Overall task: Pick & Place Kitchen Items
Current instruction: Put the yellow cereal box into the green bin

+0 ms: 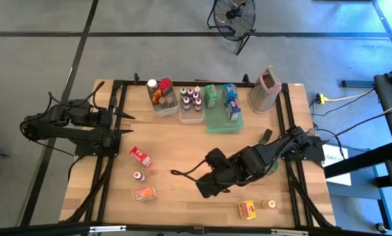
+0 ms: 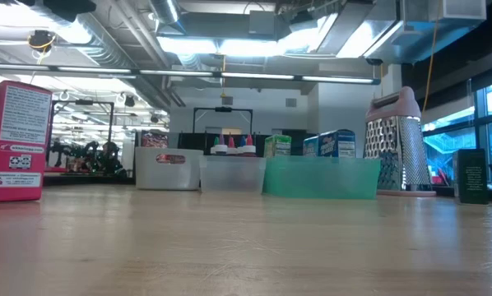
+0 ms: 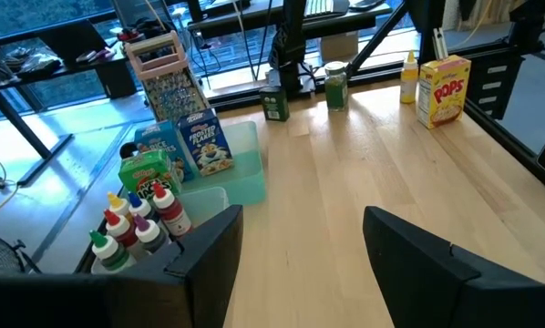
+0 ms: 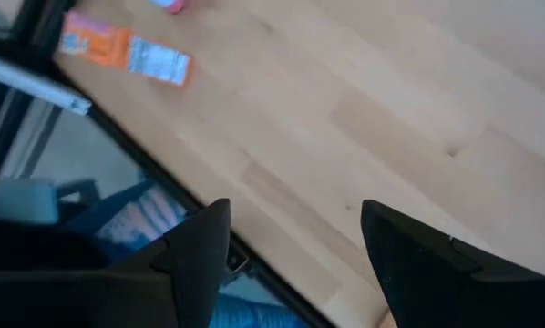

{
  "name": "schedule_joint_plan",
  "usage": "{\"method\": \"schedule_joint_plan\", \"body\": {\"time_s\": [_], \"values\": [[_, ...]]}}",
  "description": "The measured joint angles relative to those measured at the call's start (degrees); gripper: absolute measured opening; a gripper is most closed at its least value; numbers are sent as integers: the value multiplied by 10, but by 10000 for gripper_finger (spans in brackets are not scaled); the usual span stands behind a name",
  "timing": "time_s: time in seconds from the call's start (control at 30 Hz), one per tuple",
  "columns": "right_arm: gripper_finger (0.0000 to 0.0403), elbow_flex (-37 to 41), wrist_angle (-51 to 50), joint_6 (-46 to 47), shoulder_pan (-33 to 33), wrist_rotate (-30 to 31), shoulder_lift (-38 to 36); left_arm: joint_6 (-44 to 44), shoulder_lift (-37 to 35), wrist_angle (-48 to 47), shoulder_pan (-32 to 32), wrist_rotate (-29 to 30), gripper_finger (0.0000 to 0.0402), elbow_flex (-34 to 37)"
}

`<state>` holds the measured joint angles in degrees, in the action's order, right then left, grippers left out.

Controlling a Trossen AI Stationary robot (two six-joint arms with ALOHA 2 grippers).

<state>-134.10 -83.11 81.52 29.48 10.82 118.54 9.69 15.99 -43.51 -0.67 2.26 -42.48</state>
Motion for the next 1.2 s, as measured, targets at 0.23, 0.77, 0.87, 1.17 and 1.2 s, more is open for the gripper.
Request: {"method": "schedule_joint_plan", "body": {"time_s": [0.23, 0.77, 0.87, 1.17, 1.2], "values": [[250, 0, -40, 16, 0, -3, 0, -2, 0, 0, 0, 0, 224, 0], [250, 0, -39, 14, 0, 10, 0, -6, 0, 0, 0, 0, 224, 0], [250, 0, -23, 15, 0, 10, 0, -6, 0, 0, 0, 0, 224, 0], [250, 0, 55, 16, 0, 10, 0, -6, 0, 0, 0, 0, 224, 0], [250, 0, 62, 16, 0, 10, 0, -6, 0, 0, 0, 0, 224, 0]]}}
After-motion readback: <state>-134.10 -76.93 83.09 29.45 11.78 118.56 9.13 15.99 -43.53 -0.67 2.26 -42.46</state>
